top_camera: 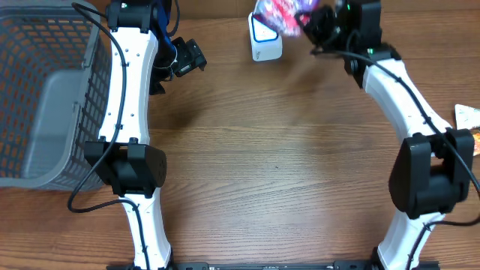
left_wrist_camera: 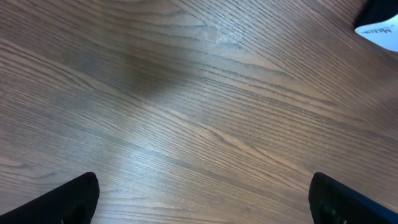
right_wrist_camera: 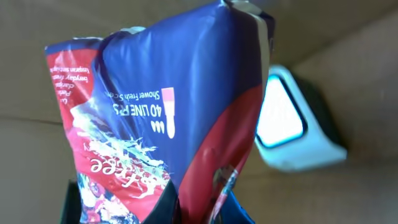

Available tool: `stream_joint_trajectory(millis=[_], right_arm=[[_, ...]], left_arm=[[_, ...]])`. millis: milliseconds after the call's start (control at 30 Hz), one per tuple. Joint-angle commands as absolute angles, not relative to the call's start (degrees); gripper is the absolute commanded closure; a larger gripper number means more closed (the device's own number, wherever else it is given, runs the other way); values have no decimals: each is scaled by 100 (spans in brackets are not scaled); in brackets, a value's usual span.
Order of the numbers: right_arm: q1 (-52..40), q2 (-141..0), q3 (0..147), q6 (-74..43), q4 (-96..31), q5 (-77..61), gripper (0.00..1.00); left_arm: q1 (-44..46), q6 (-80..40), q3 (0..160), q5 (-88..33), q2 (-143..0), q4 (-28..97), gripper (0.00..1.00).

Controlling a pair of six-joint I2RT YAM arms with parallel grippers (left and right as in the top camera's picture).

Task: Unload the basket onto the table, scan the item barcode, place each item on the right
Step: 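Lift the Carefree pack up to the white scanner, then carry the Carefree pack past the table's right edge and release it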

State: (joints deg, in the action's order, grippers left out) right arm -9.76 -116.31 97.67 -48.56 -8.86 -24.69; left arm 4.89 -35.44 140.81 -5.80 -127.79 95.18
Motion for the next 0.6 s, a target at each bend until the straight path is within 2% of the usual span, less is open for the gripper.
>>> stream_joint_trajectory(millis=[0, 367, 567], right_arm=[[-1055, -12108, 10405, -4298, -1039, -1885, 96], [-1619, -13002, 10475, -4257, -257, -1802, 96], [-1763, -13076, 10475, -4257, -305, -1313, 96]], left_arm=[[506, -3470, 14086, -578, -12825, 9533, 0], [506, -3470, 14086, -578, -12825, 9533, 0], [506, -3470, 14086, -578, -12825, 9533, 0]])
